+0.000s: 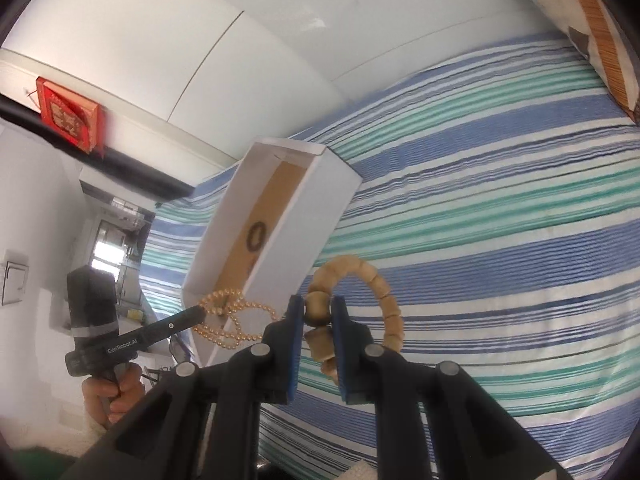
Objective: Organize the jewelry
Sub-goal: 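Grasp the gold bead necklace with the left tool while the right tool grasps the wooden bead bracelet, then carry the necklace and wooden bracelet into the white tray and open both tools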
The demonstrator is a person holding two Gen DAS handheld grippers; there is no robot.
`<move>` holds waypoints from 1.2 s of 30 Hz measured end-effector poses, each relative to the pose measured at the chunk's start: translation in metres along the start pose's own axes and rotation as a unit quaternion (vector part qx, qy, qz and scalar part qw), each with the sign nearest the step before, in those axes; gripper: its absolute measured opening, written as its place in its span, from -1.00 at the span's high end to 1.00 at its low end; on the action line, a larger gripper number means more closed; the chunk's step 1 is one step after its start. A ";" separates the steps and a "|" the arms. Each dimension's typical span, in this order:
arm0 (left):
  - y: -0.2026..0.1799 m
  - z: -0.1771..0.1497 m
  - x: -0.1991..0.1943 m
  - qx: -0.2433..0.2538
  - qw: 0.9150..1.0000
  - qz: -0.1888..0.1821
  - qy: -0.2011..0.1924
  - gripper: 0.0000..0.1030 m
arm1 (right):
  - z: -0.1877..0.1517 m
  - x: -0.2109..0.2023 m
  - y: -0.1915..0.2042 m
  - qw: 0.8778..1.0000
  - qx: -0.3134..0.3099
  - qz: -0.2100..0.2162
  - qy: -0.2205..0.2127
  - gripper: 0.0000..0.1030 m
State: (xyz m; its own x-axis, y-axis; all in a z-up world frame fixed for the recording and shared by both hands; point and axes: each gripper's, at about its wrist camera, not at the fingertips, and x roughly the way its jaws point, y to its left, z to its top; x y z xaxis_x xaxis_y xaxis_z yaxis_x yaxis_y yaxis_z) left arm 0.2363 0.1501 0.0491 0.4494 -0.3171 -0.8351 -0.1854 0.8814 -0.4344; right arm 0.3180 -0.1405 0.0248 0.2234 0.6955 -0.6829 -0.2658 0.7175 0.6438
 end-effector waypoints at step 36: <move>0.238 0.073 -0.006 -0.179 0.943 0.270 -0.081 -0.63 | 0.090 0.277 0.169 0.951 -0.263 -0.103 0.124 0.14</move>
State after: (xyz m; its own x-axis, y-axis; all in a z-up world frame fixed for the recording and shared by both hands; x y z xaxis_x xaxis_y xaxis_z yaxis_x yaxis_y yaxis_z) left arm 0.2532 0.3876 -0.0252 0.3275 0.2265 -0.9173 -0.6951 0.7153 -0.0716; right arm 0.4198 0.1774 -0.0244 0.1096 0.4652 -0.8784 -0.6873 0.6738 0.2711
